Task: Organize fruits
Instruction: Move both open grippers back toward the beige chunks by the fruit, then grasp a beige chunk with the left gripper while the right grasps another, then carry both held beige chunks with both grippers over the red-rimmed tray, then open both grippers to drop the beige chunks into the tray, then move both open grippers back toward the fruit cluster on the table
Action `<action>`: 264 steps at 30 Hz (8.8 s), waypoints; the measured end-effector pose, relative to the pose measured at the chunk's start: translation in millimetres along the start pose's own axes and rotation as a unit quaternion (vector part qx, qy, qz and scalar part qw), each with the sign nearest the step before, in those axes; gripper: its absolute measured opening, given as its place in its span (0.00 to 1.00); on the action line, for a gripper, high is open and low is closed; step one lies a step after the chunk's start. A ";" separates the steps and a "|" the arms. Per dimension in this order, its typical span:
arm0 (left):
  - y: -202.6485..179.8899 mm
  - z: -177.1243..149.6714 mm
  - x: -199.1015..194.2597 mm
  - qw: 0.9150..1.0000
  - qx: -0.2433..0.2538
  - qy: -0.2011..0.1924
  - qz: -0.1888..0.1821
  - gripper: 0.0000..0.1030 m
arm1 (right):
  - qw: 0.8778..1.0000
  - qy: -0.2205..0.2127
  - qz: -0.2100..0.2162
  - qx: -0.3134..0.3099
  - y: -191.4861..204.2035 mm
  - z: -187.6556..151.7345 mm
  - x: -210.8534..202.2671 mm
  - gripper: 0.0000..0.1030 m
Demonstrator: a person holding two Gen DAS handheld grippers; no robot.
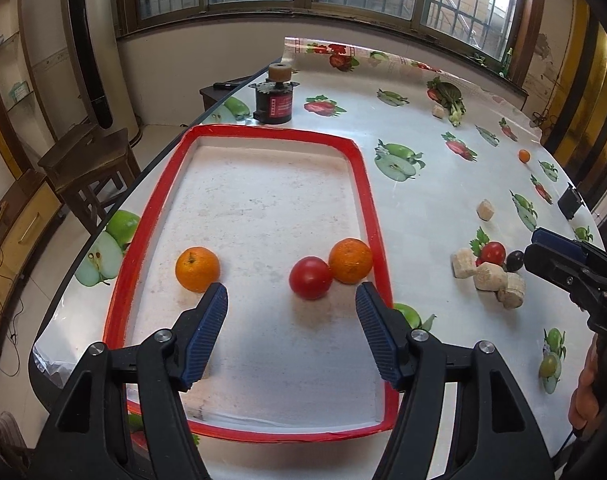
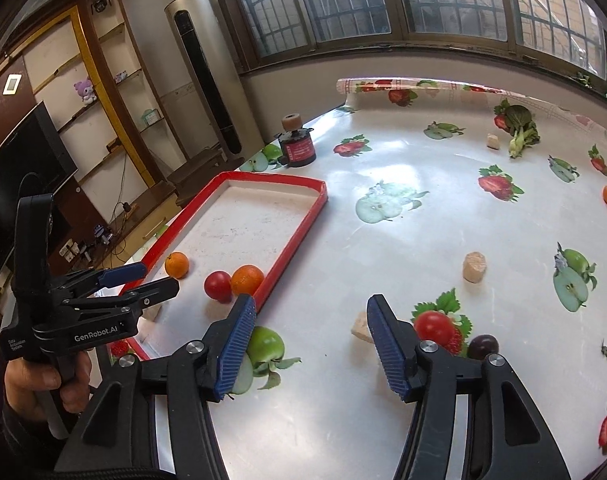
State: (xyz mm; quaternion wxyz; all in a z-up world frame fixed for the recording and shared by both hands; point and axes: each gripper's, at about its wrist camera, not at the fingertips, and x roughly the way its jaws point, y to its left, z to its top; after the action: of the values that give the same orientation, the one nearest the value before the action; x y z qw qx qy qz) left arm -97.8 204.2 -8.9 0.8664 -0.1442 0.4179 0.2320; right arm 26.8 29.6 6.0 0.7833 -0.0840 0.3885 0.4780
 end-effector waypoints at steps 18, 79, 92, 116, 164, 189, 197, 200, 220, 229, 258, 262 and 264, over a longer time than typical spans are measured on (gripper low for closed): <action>-75.3 -4.1 -1.5 0.997 0.055 0.012 -0.056 0.64 | 0.996 -0.027 -0.059 0.058 -72.3 -31.0 -59.9 0.59; -119.0 26.2 67.4 0.991 0.051 0.041 -0.117 0.21 | 0.994 0.045 -0.072 0.068 -127.7 18.4 73.1 0.19; -105.2 23.1 42.4 0.992 0.038 0.020 -0.118 0.21 | 0.995 0.023 -0.084 0.043 -111.0 10.1 41.8 0.17; -62.0 14.4 9.9 0.996 0.012 -0.015 -0.083 0.21 | 0.999 -0.036 -0.028 0.013 -45.5 15.0 -12.2 0.17; 67.1 -8.3 6.3 0.996 -0.085 -0.021 -0.013 0.21 | 0.997 0.011 0.047 -0.061 73.9 29.2 53.7 0.17; 79.8 35.4 66.2 0.996 -0.086 0.026 0.020 0.21 | 0.996 0.055 0.054 -0.054 70.5 51.0 135.7 0.17; 79.9 34.6 80.2 0.995 -0.082 0.050 0.024 0.21 | 0.993 0.079 0.058 -0.058 72.4 43.8 157.0 0.21; 81.3 35.4 80.7 0.995 -0.083 0.054 0.031 0.21 | 0.993 0.082 0.060 -0.052 69.8 42.4 158.1 0.23; 59.9 25.4 40.1 0.996 -0.082 0.024 0.027 0.46 | 0.997 0.042 0.056 -0.033 49.4 33.5 88.0 0.37; 29.8 21.4 27.8 0.998 -0.063 0.018 0.006 0.46 | 0.999 0.027 0.038 -0.014 23.5 18.4 52.0 0.39; -85.4 8.8 10.6 0.996 0.022 0.023 -0.088 0.47 | 0.993 -0.020 -0.073 0.086 -95.6 -54.1 -69.2 0.45; -99.8 4.9 13.6 0.994 0.032 0.029 -0.097 0.47 | 0.992 -0.017 -0.081 0.094 -104.1 -68.5 -78.0 0.45; -107.8 3.2 15.9 0.993 0.038 0.032 -0.103 0.47 | 0.991 -0.015 -0.085 0.099 -107.5 -75.5 -82.1 0.45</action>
State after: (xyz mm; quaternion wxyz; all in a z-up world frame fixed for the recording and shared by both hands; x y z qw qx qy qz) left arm -30.8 118.4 -13.5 0.8767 -0.1607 0.4369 0.1211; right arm 54.6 -121.3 -14.8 0.8312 -0.0316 0.4138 0.3700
